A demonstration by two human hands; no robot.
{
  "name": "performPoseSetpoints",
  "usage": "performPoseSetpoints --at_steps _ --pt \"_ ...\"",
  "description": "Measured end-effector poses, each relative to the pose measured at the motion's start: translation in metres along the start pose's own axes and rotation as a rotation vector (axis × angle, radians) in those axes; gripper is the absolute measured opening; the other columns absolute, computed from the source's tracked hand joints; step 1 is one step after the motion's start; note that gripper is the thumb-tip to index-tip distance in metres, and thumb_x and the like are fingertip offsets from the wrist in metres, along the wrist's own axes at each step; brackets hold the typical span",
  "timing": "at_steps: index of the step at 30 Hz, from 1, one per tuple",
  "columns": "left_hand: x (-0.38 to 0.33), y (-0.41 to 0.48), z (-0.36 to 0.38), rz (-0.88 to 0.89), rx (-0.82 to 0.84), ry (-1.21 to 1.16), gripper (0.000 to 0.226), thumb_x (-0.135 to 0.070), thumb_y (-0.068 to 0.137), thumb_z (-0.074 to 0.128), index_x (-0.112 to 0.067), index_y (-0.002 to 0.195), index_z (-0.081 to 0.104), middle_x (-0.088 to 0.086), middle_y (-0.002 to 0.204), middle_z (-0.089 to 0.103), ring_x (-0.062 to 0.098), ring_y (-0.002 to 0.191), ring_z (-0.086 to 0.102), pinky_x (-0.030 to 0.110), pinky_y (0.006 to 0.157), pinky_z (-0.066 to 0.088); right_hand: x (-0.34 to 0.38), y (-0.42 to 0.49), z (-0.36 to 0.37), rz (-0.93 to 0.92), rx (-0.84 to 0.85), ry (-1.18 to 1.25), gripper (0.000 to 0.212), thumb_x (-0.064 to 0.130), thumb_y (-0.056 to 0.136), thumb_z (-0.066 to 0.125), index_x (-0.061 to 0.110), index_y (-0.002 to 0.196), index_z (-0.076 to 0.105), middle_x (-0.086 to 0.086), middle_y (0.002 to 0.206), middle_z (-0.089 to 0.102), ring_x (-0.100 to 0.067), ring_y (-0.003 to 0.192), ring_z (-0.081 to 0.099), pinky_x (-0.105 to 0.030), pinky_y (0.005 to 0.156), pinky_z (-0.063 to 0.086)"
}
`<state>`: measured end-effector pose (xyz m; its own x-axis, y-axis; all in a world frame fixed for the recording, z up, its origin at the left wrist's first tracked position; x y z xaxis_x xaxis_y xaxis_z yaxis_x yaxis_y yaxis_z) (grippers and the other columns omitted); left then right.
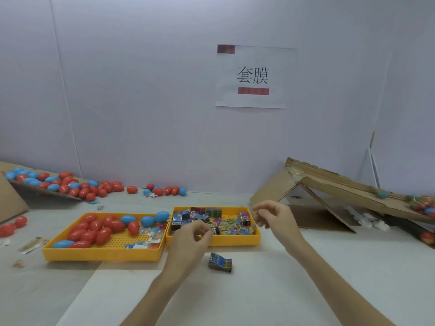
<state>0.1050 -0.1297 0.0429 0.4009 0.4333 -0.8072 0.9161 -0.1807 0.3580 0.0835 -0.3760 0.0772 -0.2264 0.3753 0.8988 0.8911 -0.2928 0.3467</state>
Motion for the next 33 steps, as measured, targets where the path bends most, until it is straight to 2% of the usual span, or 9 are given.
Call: performPoseSetpoints --at_steps 4,7,11,14,17,20,24,27,33 --pt "0.001 -0.003 0.007 0.058 0.053 0.175 0.021 -0.023 0.096 0.065 -0.041 0.086 0.064 -0.022 0.089 0.066 -0.005 0.082 0.061 0.012 0.070 0.052 0.001 -0.029 0.033 -0.182 0.127 -0.159 0.034 -0.001 0.094 0.059 0.027 0.083 0.075 0.008 0.072 0.071 -0.005 0.060 0.058 -0.019 0.060 0.046" --pt "0.001 0.001 -0.003 0.102 -0.018 0.240 0.020 -0.019 0.095 0.065 -0.038 0.091 0.066 -0.020 0.094 0.066 -0.002 0.090 0.060 0.020 0.080 0.053 0.003 -0.049 0.058 -0.316 0.256 -0.304 0.028 0.009 0.092 0.067 0.035 0.085 0.072 0.022 0.087 0.068 -0.004 0.076 0.060 -0.012 0.066 0.041" --pt "0.004 0.009 -0.040 0.117 -0.267 0.337 0.018 -0.014 0.091 0.067 -0.029 0.101 0.071 -0.014 0.102 0.065 0.009 0.101 0.055 0.031 0.087 0.045 0.008 -0.065 0.078 -0.430 0.380 -0.346 0.008 0.023 0.092 0.067 0.028 0.094 0.072 0.022 0.092 0.062 -0.007 0.094 0.059 -0.014 0.079 0.041" --pt "0.018 0.015 -0.073 0.036 -0.403 0.471 0.029 -0.013 0.089 0.064 -0.028 0.114 0.070 -0.008 0.115 0.067 0.017 0.108 0.055 0.037 0.090 0.036 0.008 -0.068 0.081 -0.406 0.436 -0.402 0.015 0.017 0.086 0.066 0.028 0.094 0.072 0.020 0.097 0.061 -0.005 0.101 0.057 -0.022 0.088 0.046" --pt "0.048 0.018 -0.100 -0.141 -0.406 0.525 0.041 -0.010 0.092 0.057 -0.027 0.128 0.066 -0.004 0.131 0.064 0.022 0.123 0.051 0.042 0.097 0.035 0.010 -0.072 0.081 -0.410 0.489 -0.471 0.025 0.008 0.076 0.060 0.024 0.091 0.072 0.015 0.101 0.061 -0.004 0.101 0.056 -0.028 0.091 0.047" --pt "0.074 0.020 -0.103 -0.313 -0.281 0.617 0.046 -0.012 0.094 0.055 -0.030 0.137 0.060 0.001 0.133 0.063 0.026 0.129 0.044 0.042 0.096 0.035 0.011 -0.072 0.082 -0.431 0.515 -0.517 0.031 -0.001 0.072 0.058 0.017 0.092 0.073 0.008 0.103 0.062 -0.007 0.100 0.057 -0.029 0.090 0.047" --pt "0.078 0.021 -0.105 -0.357 -0.272 0.669 0.047 -0.016 0.091 0.064 -0.033 0.134 0.060 -0.001 0.127 0.063 0.025 0.122 0.046 0.041 0.094 0.037 0.006 -0.070 0.084 -0.414 0.534 -0.524 0.027 -0.005 0.077 0.062 0.012 0.094 0.075 0.003 0.099 0.067 -0.006 0.092 0.061 -0.024 0.084 0.051" --pt "0.079 0.022 -0.111 -0.384 -0.273 0.738 0.045 -0.021 0.090 0.069 -0.035 0.132 0.061 0.000 0.134 0.055 0.024 0.124 0.046 0.040 0.097 0.040 0.003 -0.069 0.084 -0.402 0.531 -0.495 0.019 0.002 0.081 0.069 0.015 0.092 0.077 0.008 0.095 0.067 -0.004 0.088 0.062 -0.018 0.078 0.049" --pt "0.085 0.021 -0.122 -0.483 -0.313 0.801 0.031 -0.031 0.094 0.066 -0.031 0.125 0.069 0.008 0.130 0.052 0.028 0.124 0.042 0.039 0.097 0.040 0.004 -0.069 0.086 -0.434 0.514 -0.457 0.015 0.011 0.088 0.074 0.021 0.098 0.081 0.013 0.099 0.067 -0.004 0.089 0.061 -0.015 0.074 0.045"
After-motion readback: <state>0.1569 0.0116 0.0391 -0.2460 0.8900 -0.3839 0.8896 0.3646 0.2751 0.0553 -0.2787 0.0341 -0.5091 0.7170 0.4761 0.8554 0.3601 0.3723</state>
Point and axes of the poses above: each hand's wrist, its own y-axis towards the middle knuckle, its own z-axis out of the palm, x = y × z, the point moved 7 cm from there along y, towards the middle knuckle
